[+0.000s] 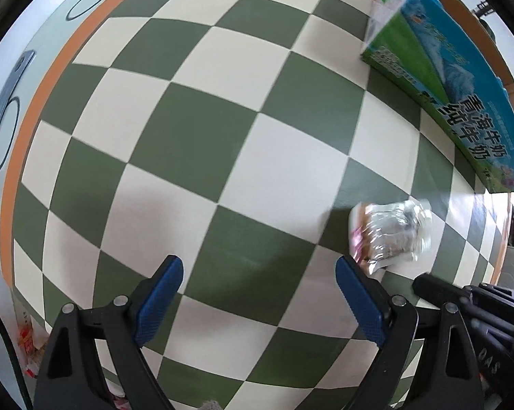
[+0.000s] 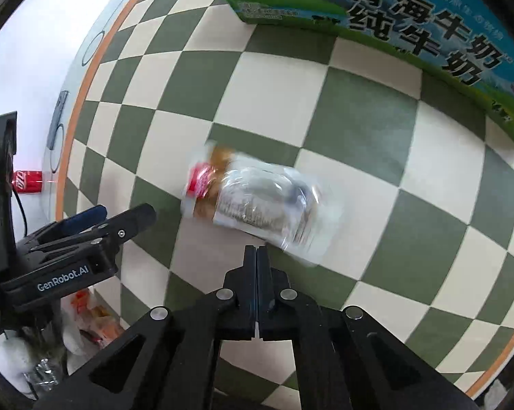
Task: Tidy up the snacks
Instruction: 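Close the right gripper on the clear wrapper and lift it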
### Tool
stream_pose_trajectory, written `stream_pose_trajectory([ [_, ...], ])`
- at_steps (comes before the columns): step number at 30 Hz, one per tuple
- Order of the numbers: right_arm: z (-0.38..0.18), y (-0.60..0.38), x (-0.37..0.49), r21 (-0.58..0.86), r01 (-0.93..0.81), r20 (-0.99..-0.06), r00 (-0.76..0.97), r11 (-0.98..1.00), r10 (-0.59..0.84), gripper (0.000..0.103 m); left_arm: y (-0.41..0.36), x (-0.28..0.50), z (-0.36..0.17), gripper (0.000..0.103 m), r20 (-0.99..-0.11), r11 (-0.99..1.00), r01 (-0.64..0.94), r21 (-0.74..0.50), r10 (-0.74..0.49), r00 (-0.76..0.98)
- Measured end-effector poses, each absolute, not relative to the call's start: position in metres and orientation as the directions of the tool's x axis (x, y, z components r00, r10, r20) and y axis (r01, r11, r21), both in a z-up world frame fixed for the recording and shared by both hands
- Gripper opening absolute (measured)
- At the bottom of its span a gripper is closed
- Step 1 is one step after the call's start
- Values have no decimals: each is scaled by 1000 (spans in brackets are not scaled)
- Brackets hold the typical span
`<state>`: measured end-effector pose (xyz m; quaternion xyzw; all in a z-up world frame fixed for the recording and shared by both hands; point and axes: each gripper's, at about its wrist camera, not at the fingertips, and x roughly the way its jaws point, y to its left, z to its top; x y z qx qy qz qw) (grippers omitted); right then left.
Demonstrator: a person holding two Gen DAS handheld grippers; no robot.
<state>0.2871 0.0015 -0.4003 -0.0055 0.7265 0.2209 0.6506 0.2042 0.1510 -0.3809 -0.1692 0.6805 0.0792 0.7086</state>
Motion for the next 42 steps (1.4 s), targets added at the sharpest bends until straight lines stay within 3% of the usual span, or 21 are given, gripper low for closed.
stream_pose_trajectory([
  [3,-388,8,287,325,-376,-942,-213,868,261,5,151,206,-376,92,-993,934,-339,-111,-96,63],
  [5,-380,20,292,293,-459,-955,-192,839,228,32,154,204,-374,92,-995,932,-351,-92,-73,66],
  [6,-376,31,297,266,-515,-963,-175,815,203,63,156,204,-373,92,-996,929,-361,-85,-67,63],
  [7,-375,36,303,243,-551,-969,-169,799,178,77,157,202,-374,92,-996,922,-377,-89,-71,60],
  [10,-387,21,331,245,-395,-957,-247,886,154,77,166,194,-381,92,-994,896,-430,-110,-96,55],
  [15,-430,-29,339,395,206,-817,-368,895,445,77,180,184,-385,92,-994,867,-486,-109,-100,45],
  [18,-445,-36,337,356,343,-799,-372,869,473,77,188,178,-389,92,-995,856,-507,-102,-98,34],
  [23,-458,-8,343,195,313,-839,-438,930,323,79,200,170,-392,92,-995,837,-538,-97,-95,31],
  [29,-461,47,335,7,12,-880,-476,1000,12,77,209,157,-393,92,-994,814,-571,-102,-100,34],
  [33,-447,72,323,-9,-181,-923,-377,983,-78,55,219,159,-404,92,-993,805,-584,-104,-112,22],
  [38,-436,80,302,-3,-350,-951,-288,937,-110,48,219,158,-401,92,-995,821,-564,-94,-99,21],
  [40,-429,77,295,11,-382,-961,-259,924,-96,37,218,160,-398,92,-995,829,-552,-96,-98,26],
  [41,-426,74,292,12,-393,-964,-250,919,-94,22,216,162,-396,92,-995,836,-541,-94,-95,26],
  [42,-421,69,288,16,-404,-970,-229,914,-85,21,214,164,-394,92,-996,842,-532,-89,-91,23],
])
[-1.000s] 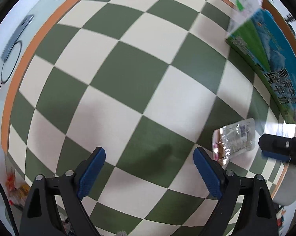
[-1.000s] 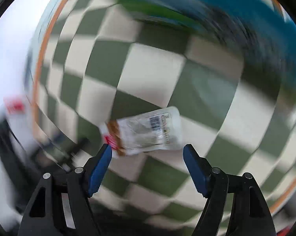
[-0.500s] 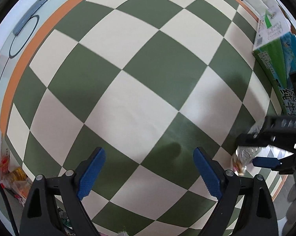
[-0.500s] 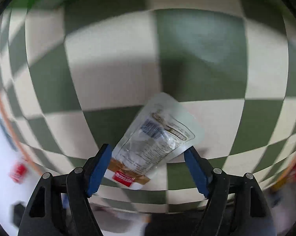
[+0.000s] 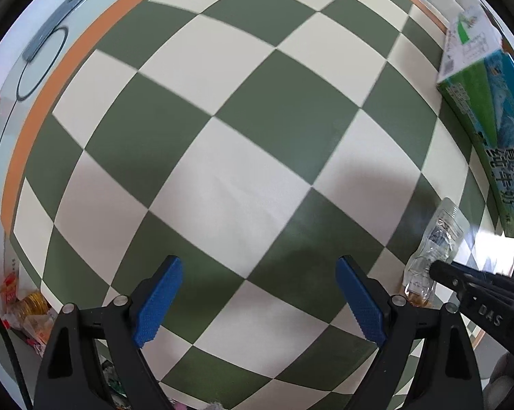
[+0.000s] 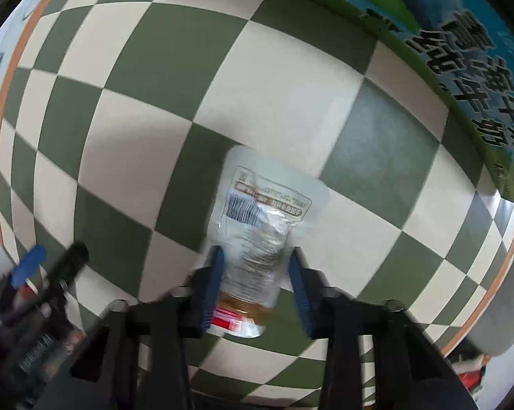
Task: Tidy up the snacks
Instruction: 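Close the right gripper on the clear wrapper and lift it, then carry the clear wrapper over the box and release it with right gripper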
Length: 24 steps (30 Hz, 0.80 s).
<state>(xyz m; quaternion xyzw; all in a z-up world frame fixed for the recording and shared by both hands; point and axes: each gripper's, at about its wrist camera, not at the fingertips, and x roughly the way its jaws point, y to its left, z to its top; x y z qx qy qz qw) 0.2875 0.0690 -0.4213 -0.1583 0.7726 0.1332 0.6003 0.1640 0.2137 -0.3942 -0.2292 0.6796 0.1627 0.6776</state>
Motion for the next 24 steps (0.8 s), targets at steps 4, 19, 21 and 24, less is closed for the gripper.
stream_pose_trajectory([
  [4,-414,43,281,127,-291,-964,-261,948,49,19,208,176,-389,92,-996,862,-501,-81,-83,18],
  [19,-449,66,294,76,-161,-952,-305,984,23,70,173,192,-382,91,-999,912,-408,-42,-47,-2],
  [21,-447,83,284,-2,-274,-965,-250,962,-73,56,170,190,-383,91,-999,914,-404,-44,-51,-5],
  [24,-440,92,272,-2,-380,-980,-184,925,-78,54,168,185,-387,91,-998,912,-407,-56,-66,-11],
])
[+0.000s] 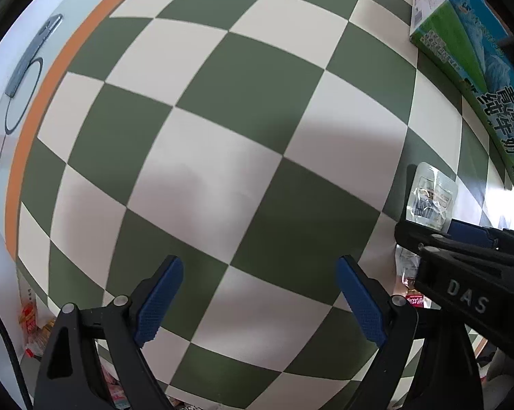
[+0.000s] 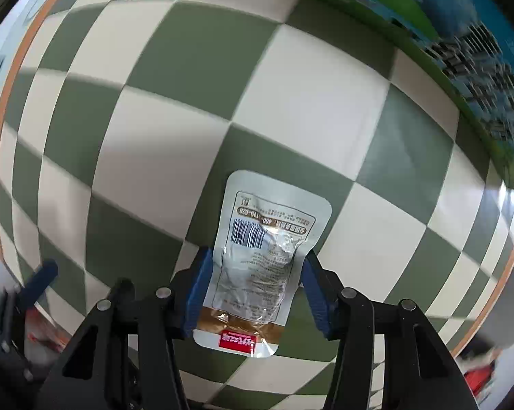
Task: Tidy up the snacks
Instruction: 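Carry the clear wrapper over the box and release it with right gripper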
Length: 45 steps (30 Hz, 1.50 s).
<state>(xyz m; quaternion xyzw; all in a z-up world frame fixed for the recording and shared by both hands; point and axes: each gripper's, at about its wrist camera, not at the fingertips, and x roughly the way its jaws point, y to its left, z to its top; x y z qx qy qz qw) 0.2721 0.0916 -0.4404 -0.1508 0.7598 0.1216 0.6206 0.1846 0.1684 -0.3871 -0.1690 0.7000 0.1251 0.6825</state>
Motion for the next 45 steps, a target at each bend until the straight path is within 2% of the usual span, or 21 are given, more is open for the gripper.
stream_pose_trajectory([
  [5,-433,65,264,32,-371,-987,-159,928,-30,53,169,180,-389,92,-998,918,-392,-59,-69,-12],
  [11,-394,8,265,107,-335,-991,-107,936,75,53,159,195,-355,92,-995,938,-333,-97,-81,59],
  [14,-365,-8,265,156,-305,-988,-56,939,146,54,146,212,-324,92,-988,951,-280,-131,-102,115],
  [21,-254,-60,305,279,-215,-945,111,936,307,54,118,274,-245,92,-954,976,-107,-190,-158,253],
  [28,-186,-109,370,304,-156,-906,257,940,336,54,71,364,-196,92,-926,986,37,-164,-166,340],
  [35,-194,-141,438,249,-116,-917,291,962,272,54,49,439,-218,92,-937,986,80,-148,-166,307],
  [45,-266,-151,484,225,-57,-943,238,973,232,55,32,483,-270,94,-958,986,90,-137,-155,242],
])
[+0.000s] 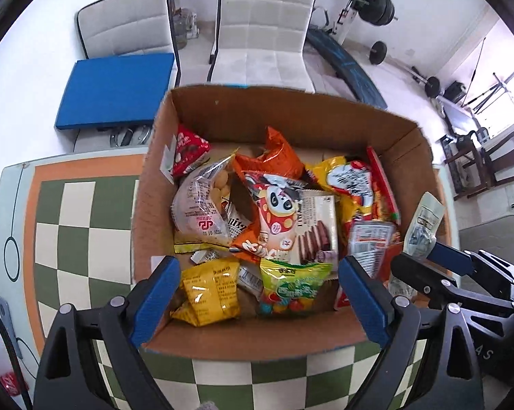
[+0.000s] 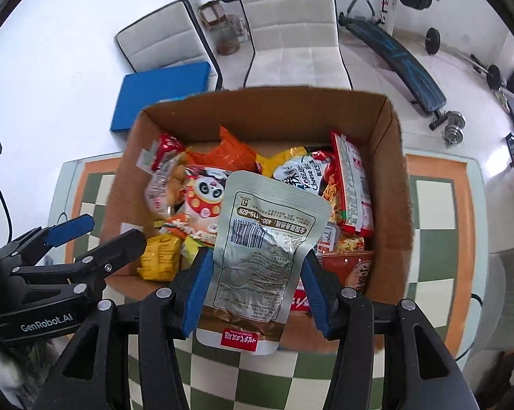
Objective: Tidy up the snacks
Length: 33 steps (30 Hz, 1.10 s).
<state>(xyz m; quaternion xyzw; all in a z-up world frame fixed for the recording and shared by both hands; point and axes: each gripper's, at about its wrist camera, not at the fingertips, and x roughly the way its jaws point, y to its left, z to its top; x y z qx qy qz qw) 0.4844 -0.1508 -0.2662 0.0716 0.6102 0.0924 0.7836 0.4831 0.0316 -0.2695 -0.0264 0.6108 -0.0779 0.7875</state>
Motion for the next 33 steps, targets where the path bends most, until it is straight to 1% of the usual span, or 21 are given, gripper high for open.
stream_pose_trajectory([
  [6,-298,-155,492,250,-22,-948,197,968,249,58,30,487,-287,94,-967,988,93,-126,-143,210],
  [8,-303,-158,491,262,0,-947,191,965,258,74,31,487,-288,94,-968,988,89,-124,-140,207],
  [9,-305,-161,491,267,12,-947,187,964,260,84,31,486,-287,94,-968,988,87,-127,-142,206],
  [15,-301,-174,484,228,61,-959,187,972,213,86,34,481,-278,94,-967,989,81,-124,-139,215],
  [17,-296,-178,479,227,70,-956,205,972,208,90,35,477,-273,94,-965,989,78,-125,-139,222],
  [18,-293,-180,475,216,72,-957,213,974,197,94,35,476,-271,94,-965,990,75,-122,-136,226],
  [19,-291,-181,472,206,76,-959,216,976,186,95,35,473,-268,94,-964,990,74,-122,-136,230],
  [21,-288,-183,465,175,90,-965,212,980,153,96,37,468,-262,94,-962,990,68,-124,-137,237],
  [24,-283,-184,454,198,92,-962,210,976,176,97,38,460,-253,94,-960,990,65,-122,-134,247],
  [27,-274,-183,444,180,88,-963,220,980,157,97,39,448,-238,94,-955,991,65,-115,-128,266],
  [33,-228,-180,411,147,72,-944,308,987,118,97,36,403,-185,94,-929,995,69,-73,-93,357],
])
